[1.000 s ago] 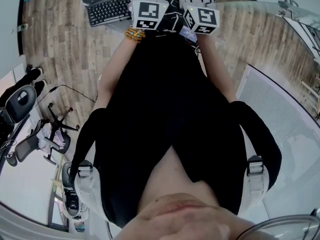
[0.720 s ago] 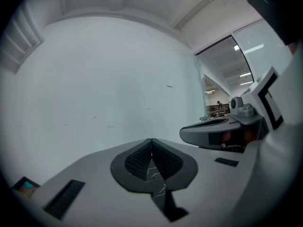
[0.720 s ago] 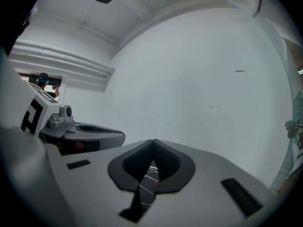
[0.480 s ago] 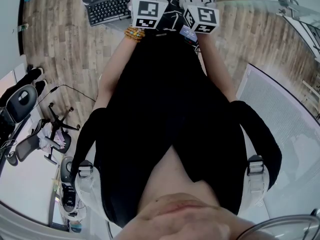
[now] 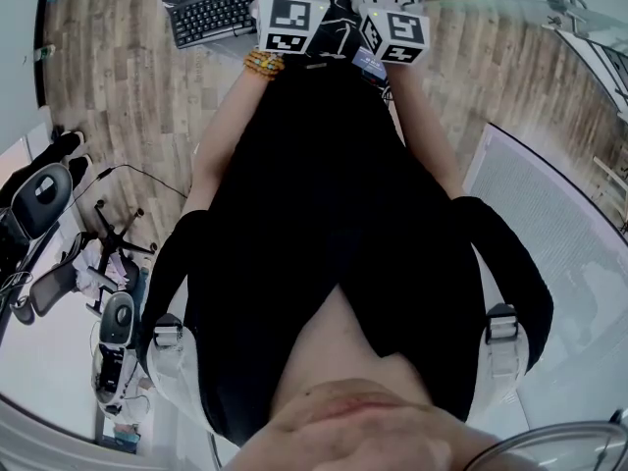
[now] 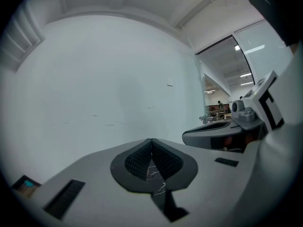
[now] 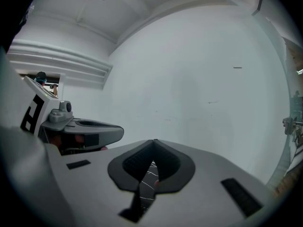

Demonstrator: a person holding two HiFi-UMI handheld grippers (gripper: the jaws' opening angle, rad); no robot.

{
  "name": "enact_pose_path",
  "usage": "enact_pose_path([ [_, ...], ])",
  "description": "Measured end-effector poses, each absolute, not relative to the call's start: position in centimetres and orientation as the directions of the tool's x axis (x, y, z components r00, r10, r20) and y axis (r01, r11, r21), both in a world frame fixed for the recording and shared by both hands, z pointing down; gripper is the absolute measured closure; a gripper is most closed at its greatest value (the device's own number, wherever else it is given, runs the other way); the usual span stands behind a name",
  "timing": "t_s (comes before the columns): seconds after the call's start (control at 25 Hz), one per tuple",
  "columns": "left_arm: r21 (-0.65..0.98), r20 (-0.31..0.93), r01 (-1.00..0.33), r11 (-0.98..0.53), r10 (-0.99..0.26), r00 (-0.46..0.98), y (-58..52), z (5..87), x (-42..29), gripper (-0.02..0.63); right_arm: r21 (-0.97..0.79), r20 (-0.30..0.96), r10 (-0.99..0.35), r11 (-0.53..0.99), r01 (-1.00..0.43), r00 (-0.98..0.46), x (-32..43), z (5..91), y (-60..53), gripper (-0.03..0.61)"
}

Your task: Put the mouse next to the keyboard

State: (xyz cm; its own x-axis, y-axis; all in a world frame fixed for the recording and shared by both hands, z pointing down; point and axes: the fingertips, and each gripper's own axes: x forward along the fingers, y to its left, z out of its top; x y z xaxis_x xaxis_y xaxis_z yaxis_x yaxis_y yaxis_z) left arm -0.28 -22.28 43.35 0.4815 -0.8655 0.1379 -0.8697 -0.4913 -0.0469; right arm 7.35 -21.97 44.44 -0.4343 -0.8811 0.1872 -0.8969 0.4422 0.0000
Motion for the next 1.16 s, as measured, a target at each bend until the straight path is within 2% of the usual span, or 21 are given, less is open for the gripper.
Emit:
enact_pose_path([
  [1.16,-0.023,0.156,-0.876,-0.481,-0.867,0.472,-23.0,44.3,-1.1,0.6,-0.023,0.274,-0.864,0.433,-0.901,-0.422,8.2,47.4,-23.4,0.551],
])
